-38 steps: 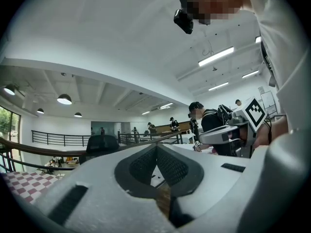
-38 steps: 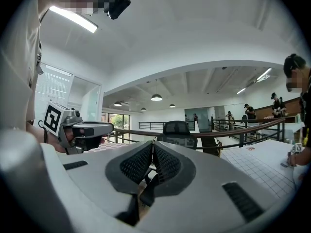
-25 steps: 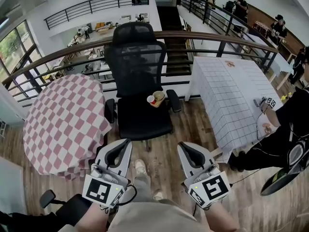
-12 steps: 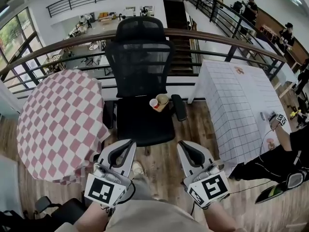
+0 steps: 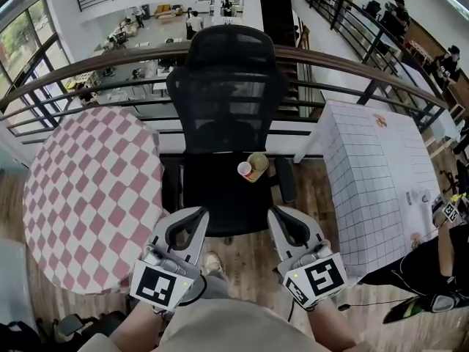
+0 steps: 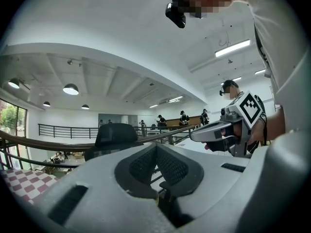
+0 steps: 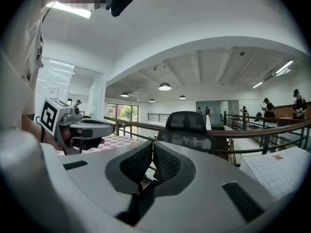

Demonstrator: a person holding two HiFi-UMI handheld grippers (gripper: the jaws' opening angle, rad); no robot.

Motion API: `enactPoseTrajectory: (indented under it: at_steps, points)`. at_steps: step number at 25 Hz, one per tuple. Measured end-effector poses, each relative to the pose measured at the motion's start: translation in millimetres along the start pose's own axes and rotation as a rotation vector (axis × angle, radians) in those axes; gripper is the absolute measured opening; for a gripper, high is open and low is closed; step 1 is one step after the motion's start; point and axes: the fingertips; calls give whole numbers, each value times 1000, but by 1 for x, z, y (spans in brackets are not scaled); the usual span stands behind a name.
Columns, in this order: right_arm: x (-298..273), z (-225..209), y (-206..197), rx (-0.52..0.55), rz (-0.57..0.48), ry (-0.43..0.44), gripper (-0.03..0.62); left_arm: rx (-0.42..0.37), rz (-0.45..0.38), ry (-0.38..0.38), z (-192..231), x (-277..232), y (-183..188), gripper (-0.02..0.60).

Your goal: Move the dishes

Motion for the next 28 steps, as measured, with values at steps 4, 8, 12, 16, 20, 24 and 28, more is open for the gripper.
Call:
enactPoseTrajectory:
  at_steps: [4,8,12,16,20,24,28]
  points:
    - [-69,-13,1,37,15,-19,23,17,-8,-12,66,-30,-4,14]
    - [-128,-16,17,37,61,-46,23,58,6,-21,125,-50,11,14]
    - [-118,-52,-25,39,86,-46,23,80,22,-7,105,-71,-35,14]
    - [-92,-67,-69,35,121,-6,23,85,28,34,76,-72,-73,14]
    - [-88,-78,-87,39,152,33,23,44,60,121,79,-78,-85,14]
    - [-95,-100,-95,69,171,55,23,50,77,105,73,-95,-91,14]
    - [-103,-116,-103,80,184,82,23,36,101,129,73,-108,-98,14]
Point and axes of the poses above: the fingertips, and each gripper's own axes: x backward along the fingers, z to its left, y out of its top, and after that the axes turned 14 degrees about -z, right-handed
